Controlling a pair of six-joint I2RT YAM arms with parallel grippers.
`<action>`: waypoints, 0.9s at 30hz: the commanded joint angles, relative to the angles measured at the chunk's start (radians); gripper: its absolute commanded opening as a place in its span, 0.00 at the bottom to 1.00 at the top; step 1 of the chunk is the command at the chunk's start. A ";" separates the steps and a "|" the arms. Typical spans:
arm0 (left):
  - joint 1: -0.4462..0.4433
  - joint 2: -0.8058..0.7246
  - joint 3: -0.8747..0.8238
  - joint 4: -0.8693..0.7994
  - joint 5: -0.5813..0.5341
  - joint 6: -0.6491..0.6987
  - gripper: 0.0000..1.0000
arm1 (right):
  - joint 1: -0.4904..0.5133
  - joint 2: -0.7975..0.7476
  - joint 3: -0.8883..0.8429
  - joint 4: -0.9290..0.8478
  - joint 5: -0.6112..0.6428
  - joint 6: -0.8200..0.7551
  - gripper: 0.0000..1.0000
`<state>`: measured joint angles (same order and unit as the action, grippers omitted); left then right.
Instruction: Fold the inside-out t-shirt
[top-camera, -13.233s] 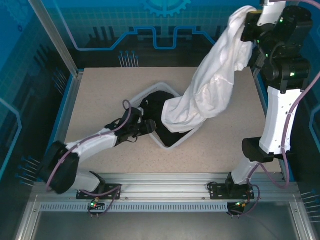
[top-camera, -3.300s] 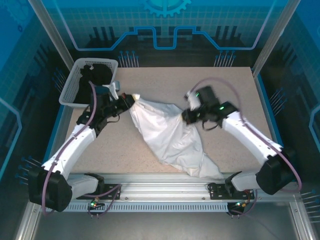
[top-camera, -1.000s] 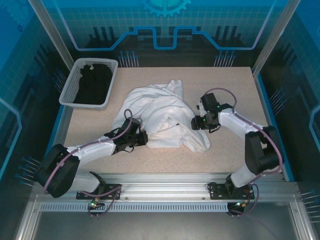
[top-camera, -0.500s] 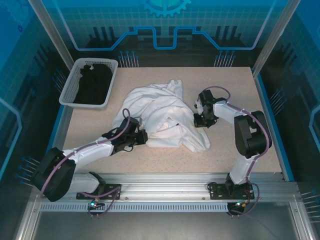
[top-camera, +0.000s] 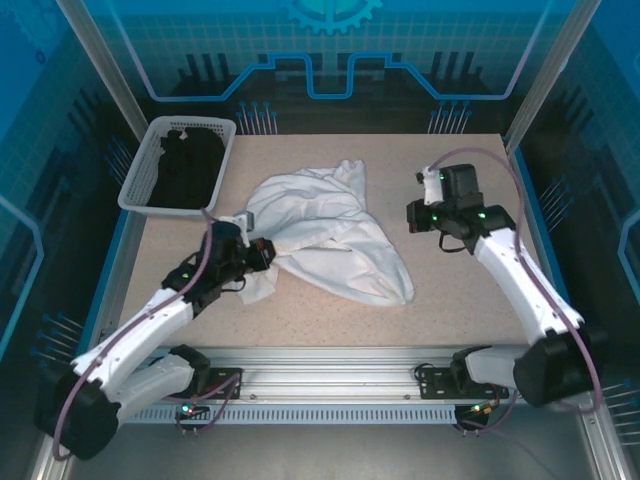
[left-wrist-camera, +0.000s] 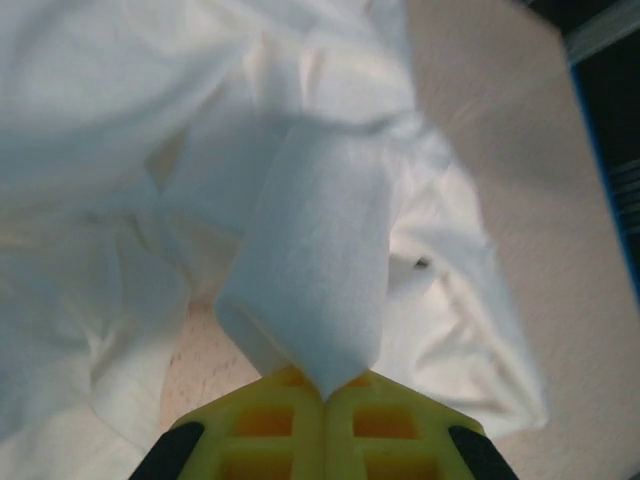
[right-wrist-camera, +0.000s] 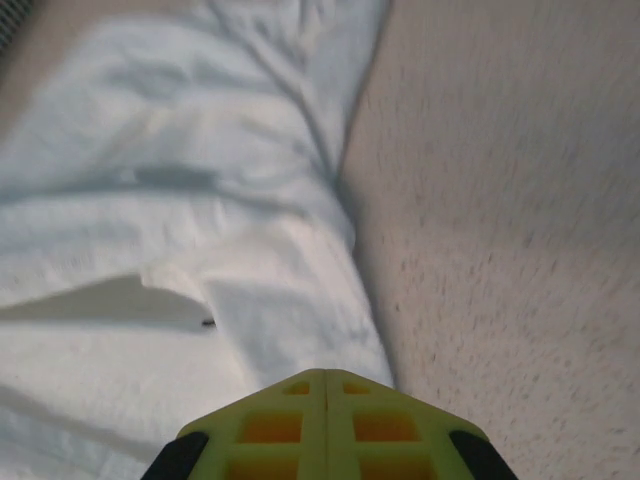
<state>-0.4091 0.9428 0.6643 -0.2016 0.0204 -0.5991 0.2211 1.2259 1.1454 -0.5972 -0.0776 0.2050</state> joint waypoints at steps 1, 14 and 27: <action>0.069 -0.074 0.120 -0.053 -0.016 0.041 0.00 | -0.022 -0.069 0.074 -0.003 0.040 0.001 0.00; 0.083 -0.068 0.013 -0.053 0.066 -0.017 0.00 | 0.240 0.272 -0.128 0.126 -0.070 0.179 0.48; 0.082 -0.064 -0.010 -0.045 0.066 -0.009 0.00 | 0.371 0.434 -0.260 0.257 -0.108 0.299 0.48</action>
<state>-0.3298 0.8845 0.6659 -0.2573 0.0685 -0.6033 0.5716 1.6348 0.8997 -0.3969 -0.1505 0.4614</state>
